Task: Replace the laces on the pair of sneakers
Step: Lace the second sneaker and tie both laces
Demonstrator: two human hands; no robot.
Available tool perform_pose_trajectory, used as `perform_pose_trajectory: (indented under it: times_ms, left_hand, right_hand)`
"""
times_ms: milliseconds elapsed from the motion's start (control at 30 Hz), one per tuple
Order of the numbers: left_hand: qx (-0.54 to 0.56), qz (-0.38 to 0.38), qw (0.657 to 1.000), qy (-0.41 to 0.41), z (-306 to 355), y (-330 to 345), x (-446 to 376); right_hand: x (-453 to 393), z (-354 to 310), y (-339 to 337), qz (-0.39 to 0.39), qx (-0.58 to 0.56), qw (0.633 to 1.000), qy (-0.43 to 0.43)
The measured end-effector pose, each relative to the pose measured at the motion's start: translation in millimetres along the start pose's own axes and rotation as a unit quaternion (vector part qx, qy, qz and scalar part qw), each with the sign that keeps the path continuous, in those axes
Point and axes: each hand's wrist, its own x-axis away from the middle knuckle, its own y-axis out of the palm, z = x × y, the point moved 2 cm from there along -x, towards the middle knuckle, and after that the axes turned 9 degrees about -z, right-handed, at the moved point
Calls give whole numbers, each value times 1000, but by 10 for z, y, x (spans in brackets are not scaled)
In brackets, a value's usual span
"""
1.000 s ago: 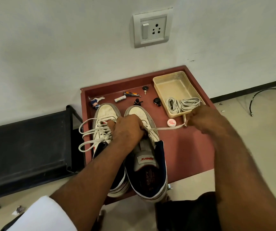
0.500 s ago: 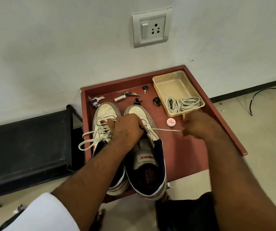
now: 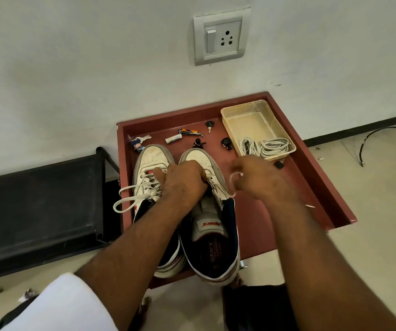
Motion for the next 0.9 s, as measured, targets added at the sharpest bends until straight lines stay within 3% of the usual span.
perform_pose_trajectory:
  times_ms: [67, 133, 267, 333, 467, 533, 633, 733, 800, 900]
  left_hand:
    - [-4, 3, 1000, -9, 11, -4, 13]
    - [6, 6, 1000, -7, 2, -5, 17]
    - [26, 27, 999, -1, -4, -43, 56]
    - [24, 33, 999, -2, 21, -71, 90]
    - [-21, 27, 999, -19, 50, -88, 94]
    - [-29, 18, 999, -20, 54, -87, 102]
    - [-18, 30, 999, -24, 31, -116, 134]
    - [-6, 64, 998, -16, -8, -147, 153]
    - [41, 36, 998, -9, -37, -178, 141]
    - [64, -40, 997, -28, -37, -295, 149]
  right_hand:
    - [-40, -319, 180, -21, -9, 997, -68]
    - [-106, -330, 163, -14, 17, 998, -67]
    - [-108, 407, -170, 10, 32, 993, 111]
    - [-34, 555, -228, 33, 58, 987, 147]
    - [-26, -124, 103, -11, -9, 1000, -23]
    - [-41, -331, 218, -32, -12, 998, -54]
    - [-109, -26, 24, -39, 13, 999, 27]
    - [-21, 352, -196, 10, 33, 990, 135]
    - [33, 262, -157, 22, 61, 989, 133]
    - [23, -160, 22, 24, 58, 997, 43]
